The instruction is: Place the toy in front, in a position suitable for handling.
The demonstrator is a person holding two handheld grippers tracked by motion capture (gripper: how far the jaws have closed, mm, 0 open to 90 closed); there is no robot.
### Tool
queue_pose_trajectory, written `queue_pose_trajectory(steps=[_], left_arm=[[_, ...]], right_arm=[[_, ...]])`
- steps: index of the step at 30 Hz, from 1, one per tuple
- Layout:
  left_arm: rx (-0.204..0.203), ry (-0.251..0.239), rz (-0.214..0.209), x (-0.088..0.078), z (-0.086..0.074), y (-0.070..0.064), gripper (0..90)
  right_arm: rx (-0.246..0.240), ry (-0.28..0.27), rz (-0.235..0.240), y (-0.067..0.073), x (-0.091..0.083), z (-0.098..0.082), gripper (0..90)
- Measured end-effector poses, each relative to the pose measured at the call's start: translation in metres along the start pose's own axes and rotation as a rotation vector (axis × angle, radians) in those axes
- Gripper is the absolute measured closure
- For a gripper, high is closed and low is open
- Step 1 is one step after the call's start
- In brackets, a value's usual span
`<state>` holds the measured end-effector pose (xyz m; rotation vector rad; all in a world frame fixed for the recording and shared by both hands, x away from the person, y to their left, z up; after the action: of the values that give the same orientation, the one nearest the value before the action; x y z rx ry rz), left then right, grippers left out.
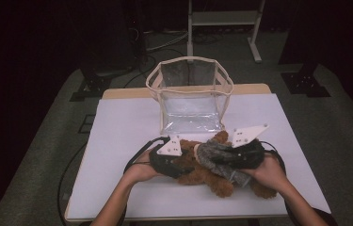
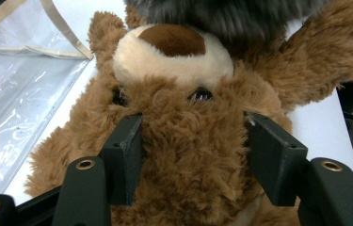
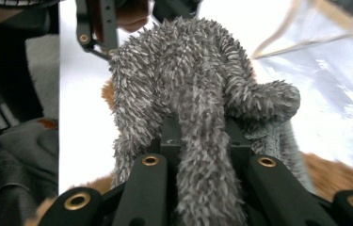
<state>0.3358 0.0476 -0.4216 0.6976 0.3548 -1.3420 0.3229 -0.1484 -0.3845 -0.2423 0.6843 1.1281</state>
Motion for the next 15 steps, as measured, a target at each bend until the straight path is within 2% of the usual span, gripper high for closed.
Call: queue_pose_trajectory(steps=[1, 2, 6, 9, 15], left_arm=[[-0.004, 0.006, 0.005, -0.002, -0.004, 0.001, 40.1], [-0.007, 0.0, 0.004, -0.002, -0.005, 0.001, 39.9], [-0.015, -0.017, 0.007, -0.009, -0.009, 0.006, 39.7], [-0.014, -0.025, 0.011, -0.014, -0.009, 0.007, 40.1], [-0.021, -0.031, -0.006, -0.021, -0.009, 0.006, 38.5]], right_arm=[[-0.02, 0.036, -0.013, 0.0, 0.011, 0.0, 75.1], [-0.016, 0.036, -0.008, -0.002, 0.013, -0.001, 75.2], [0.012, 0.046, -0.028, -0.011, 0.013, -0.005, 75.4], [0.048, 0.031, -0.016, -0.018, 0.01, -0.01, 75.5], [0.035, 0.04, -0.034, -0.022, 0.011, -0.006, 75.5]])
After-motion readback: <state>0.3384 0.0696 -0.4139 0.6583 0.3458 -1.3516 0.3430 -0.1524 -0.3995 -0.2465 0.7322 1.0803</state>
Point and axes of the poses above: each handheld gripper's, and its own axes: x roughly forward along the jaws, z roughly out of its top, y roughly to its left, the point moved 5 cm from there along x, roughly forward along the jaws, and after that the axes turned 12 degrees about x, right-handed, at the moved point
